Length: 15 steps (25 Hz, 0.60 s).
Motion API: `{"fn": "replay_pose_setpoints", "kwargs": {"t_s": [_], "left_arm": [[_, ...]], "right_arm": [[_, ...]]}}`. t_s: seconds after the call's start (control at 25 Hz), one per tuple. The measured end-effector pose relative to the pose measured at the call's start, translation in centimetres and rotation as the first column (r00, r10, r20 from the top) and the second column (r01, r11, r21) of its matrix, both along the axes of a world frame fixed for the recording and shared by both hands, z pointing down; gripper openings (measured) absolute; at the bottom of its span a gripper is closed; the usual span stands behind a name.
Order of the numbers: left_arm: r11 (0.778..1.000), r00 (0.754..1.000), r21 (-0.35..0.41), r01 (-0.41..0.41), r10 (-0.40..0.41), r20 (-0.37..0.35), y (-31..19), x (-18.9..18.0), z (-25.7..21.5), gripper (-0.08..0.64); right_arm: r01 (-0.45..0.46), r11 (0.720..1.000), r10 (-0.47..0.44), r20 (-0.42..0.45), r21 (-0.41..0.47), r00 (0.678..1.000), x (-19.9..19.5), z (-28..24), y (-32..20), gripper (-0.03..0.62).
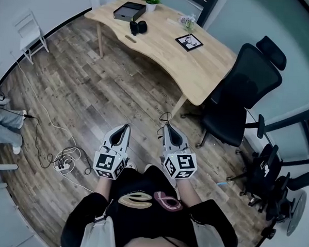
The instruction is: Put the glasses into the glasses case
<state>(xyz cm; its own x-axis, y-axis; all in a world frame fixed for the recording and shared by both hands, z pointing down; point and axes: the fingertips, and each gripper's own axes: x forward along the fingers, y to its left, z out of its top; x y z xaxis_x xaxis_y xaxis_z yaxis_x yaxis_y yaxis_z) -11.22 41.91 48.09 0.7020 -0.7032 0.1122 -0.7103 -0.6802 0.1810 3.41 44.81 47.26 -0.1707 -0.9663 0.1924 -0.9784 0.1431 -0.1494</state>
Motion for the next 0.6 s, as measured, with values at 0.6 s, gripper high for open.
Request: {"fn": "replay_pose_setpoints", "kwargs": {"t_s": [0.6], "left_arm": [[1.0, 1.0, -0.028, 0.007, -0.006, 0.018, -2.3, -1.6, 1.8, 0.026]], "right_arm": [[-0.003, 1.0, 0.003, -0.015, -0.016, 1.0, -0.7, 1.4, -2.1, 0.018]]}}
